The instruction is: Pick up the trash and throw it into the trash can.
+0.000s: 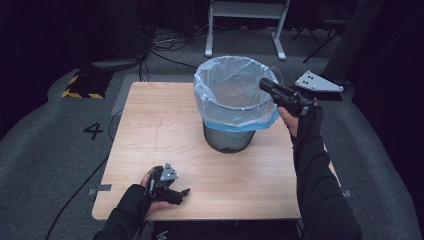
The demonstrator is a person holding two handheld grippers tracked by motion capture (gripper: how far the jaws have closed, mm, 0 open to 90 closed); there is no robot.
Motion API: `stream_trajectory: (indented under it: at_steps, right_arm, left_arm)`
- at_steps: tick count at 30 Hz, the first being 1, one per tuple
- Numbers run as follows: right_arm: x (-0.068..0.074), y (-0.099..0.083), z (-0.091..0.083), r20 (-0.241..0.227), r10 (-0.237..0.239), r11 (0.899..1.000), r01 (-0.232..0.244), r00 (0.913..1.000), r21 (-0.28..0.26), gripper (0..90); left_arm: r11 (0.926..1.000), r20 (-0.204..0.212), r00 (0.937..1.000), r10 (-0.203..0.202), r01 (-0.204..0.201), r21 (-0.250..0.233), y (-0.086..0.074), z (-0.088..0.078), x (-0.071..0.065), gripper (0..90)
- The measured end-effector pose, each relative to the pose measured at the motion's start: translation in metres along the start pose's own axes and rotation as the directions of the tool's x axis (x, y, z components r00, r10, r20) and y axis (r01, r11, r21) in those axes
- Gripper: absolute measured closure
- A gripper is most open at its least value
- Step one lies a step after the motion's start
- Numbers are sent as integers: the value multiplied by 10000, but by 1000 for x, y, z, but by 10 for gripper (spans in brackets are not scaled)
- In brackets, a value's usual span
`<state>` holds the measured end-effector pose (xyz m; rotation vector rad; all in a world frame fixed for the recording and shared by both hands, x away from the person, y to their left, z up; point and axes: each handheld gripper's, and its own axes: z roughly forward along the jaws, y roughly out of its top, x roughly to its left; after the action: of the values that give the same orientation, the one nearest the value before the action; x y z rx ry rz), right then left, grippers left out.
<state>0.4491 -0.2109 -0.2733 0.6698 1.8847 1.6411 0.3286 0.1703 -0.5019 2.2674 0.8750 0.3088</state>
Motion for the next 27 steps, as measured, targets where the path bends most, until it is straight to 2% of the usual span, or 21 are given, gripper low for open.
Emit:
stream_trajectory:
  at_steps: [4,11,22,27]
  right_arm:
    - [4,-3,8,-112,-74,9994,78,9999,335,831]
    - [6,-5,13,-86,-159,9982,163,9998,569,828]
    - [12,-7,22,-391,-352,9942,390,9986,1003,820]
    - [14,-8,24,-366,-425,9922,465,9984,1155,763]
  left_arm:
    - [10000,2,10000,2,-2,6,0,0,0,120]
    - [10000,1,10000,-2,2,4,0,0,0,120]
    - [10000,1,10000,3,-3,5,0,0,0,120]
    - [10000,1,10000,1,-1,5,0,0,0,120]
